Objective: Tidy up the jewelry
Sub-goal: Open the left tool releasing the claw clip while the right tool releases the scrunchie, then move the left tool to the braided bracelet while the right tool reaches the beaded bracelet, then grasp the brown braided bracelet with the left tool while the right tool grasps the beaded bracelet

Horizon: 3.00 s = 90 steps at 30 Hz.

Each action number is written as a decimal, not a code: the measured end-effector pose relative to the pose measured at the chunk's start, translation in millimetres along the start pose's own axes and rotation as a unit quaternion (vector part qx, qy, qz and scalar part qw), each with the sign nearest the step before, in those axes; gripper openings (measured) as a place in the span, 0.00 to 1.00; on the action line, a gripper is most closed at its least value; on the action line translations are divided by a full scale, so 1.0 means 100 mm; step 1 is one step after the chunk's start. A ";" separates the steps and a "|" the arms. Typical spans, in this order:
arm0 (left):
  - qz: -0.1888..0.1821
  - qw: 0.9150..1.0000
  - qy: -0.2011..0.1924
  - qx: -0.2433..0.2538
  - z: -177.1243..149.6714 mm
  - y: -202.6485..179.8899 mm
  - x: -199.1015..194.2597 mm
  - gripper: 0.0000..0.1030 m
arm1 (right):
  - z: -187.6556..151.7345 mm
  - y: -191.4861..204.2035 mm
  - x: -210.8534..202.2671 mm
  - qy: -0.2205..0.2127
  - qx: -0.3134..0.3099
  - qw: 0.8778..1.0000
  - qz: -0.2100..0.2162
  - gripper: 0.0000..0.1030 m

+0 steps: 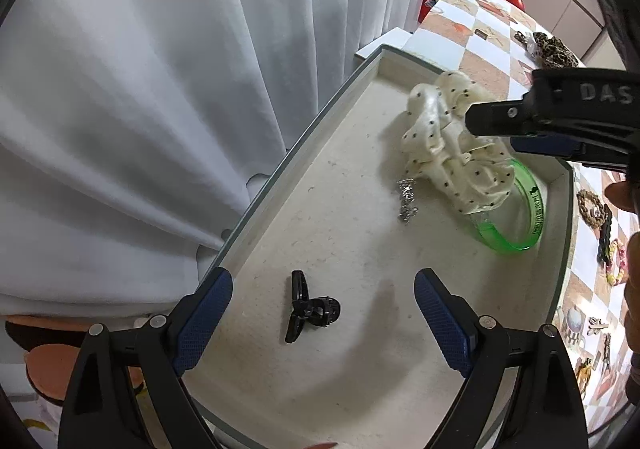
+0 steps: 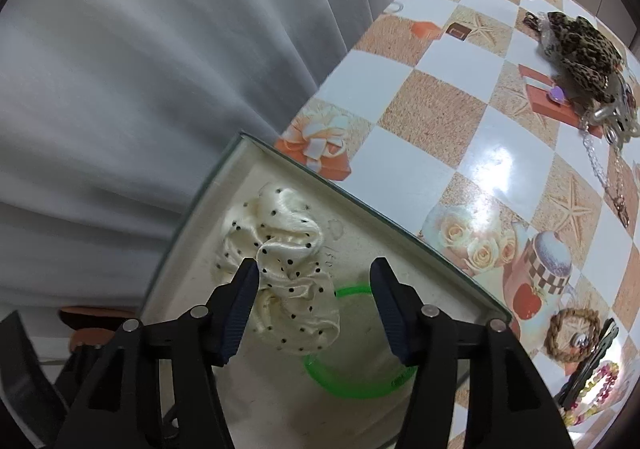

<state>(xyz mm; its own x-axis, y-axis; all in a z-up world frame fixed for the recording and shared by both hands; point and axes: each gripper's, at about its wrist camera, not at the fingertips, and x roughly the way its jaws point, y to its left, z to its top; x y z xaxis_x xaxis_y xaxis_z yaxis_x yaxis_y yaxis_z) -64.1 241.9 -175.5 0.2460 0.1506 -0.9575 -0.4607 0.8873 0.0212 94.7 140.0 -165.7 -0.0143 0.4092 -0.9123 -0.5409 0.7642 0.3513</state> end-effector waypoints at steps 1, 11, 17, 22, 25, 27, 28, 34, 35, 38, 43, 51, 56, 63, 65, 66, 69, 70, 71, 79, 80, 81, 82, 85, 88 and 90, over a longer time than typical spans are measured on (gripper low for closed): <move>0.000 1.000 0.000 0.003 0.00 -0.02 -0.01 0.93 | -0.01 -0.02 -0.03 -0.002 0.004 1.000 0.004 0.65; -0.012 0.998 -0.005 0.063 0.06 -0.41 -0.16 0.93 | -0.31 -0.44 -0.60 -0.050 0.087 0.994 0.042 0.92; -0.028 0.993 -0.021 0.113 0.18 -0.81 -0.32 0.93 | -0.63 -0.94 -0.93 -0.076 0.155 0.985 0.018 0.92; -0.048 0.986 -0.032 0.155 0.27 -1.21 -0.43 0.93 | -0.93 -1.43 -1.18 -0.086 0.213 0.973 -0.020 0.92; -0.061 0.983 -0.035 0.171 0.32 -1.45 -0.44 0.93 | -1.14 -1.70 -1.31 -0.088 0.245 0.964 -0.045 0.92; -0.073 0.980 -0.031 0.182 0.32 -1.59 -0.45 0.93 | -1.31 -1.90 -1.37 -0.088 0.270 0.957 -0.059 0.92; -0.078 0.979 -0.029 0.186 0.34 -1.67 -0.44 0.93 | -1.39 -1.99 -1.41 -0.087 0.281 0.953 -0.065 0.92; -0.105 0.972 -0.013 0.212 0.40 -2.08 -0.33 0.93 | -1.71 -2.31 -1.45 -0.085 0.324 0.938 -0.088 0.92; -0.104 0.970 -0.013 0.220 0.42 -2.15 -0.31 0.93 | -1.75 -2.35 -1.45 -0.084 0.328 0.936 -0.092 0.92; -0.098 0.964 -0.021 0.246 0.49 -2.32 -0.25 0.93 | -1.82 -2.42 -1.47 -0.079 0.335 0.934 -0.101 0.92; -0.087 0.956 -0.018 0.280 0.62 -2.54 -0.07 0.77 | -1.82 -2.47 -1.40 -0.076 0.335 0.933 -0.111 0.92; -0.084 0.948 0.002 0.306 0.68 -2.78 0.18 0.67 | -1.71 -2.48 -1.25 -0.064 0.309 0.939 -0.136 0.83; -0.081 0.945 0.013 0.317 0.65 -2.85 0.28 0.67 | -1.67 -2.50 -1.15 -0.051 0.300 0.941 -0.145 0.74; -0.080 0.939 0.027 0.334 0.58 -2.93 0.39 0.67 | -1.62 -2.49 -1.06 -0.042 0.279 0.945 -0.162 0.69; -0.084 0.938 0.027 0.336 0.58 -2.95 0.39 0.67 | -1.58 -2.46 -1.04 -0.042 0.270 0.947 -0.171 0.68; -0.085 0.938 0.027 0.336 0.58 -2.97 0.39 0.67 | -1.55 -2.44 -1.02 -0.040 0.263 0.948 -0.177 0.67; -0.095 0.936 0.029 0.339 0.56 -3.01 0.38 0.59 | -1.48 -2.37 -0.97 -0.033 0.239 0.949 -0.204 0.65; -0.098 0.935 0.029 0.340 0.56 -3.01 0.37 0.54 | -1.45 -2.34 -0.94 -0.028 0.230 0.949 -0.215 0.65; -0.100 0.933 0.028 0.345 0.54 -3.03 0.36 0.48 | -1.41 -2.30 -0.90 -0.025 0.221 0.949 -0.224 0.64; -0.126 0.927 0.038 0.352 0.42 -3.13 0.29 0.11 | -1.31 -2.13 -0.86 -0.028 0.183 0.955 -0.233 0.19; -0.132 0.928 0.041 0.346 0.41 -3.12 0.28 0.11 | -1.30 -2.13 -0.86 -0.029 0.186 0.954 -0.233 0.10; -0.136 0.929 0.042 0.341 0.40 -3.11 0.26 0.11 | -1.29 -2.14 -0.86 -0.031 0.192 0.954 -0.229 0.09; -0.138 0.931 0.042 0.336 0.39 -3.09 0.25 0.11 | -1.29 -2.16 -0.87 -0.034 0.200 0.954 -0.223 0.09; -0.152 0.935 0.041 0.319 0.39 -3.03 0.20 0.10 | -1.33 -2.22 -0.95 -0.048 0.216 0.954 -0.204 0.09; -0.161 0.937 0.035 0.310 0.40 -2.97 0.13 0.10 | -1.39 -2.27 -1.05 -0.061 0.235 0.953 -0.182 0.09; -0.168 0.938 0.031 0.303 0.44 -2.96 0.09 0.10 | -1.41 -2.28 -1.12 -0.068 0.242 0.952 -0.175 0.09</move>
<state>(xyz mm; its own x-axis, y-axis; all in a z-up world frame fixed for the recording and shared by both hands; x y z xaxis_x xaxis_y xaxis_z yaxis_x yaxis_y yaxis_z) 111.7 -0.4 -177.4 0.2319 -0.1912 -0.9538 0.2077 0.9676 -0.1435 100.8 -150.3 -173.0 0.2225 0.1236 -0.9671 -0.0413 0.9922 0.1173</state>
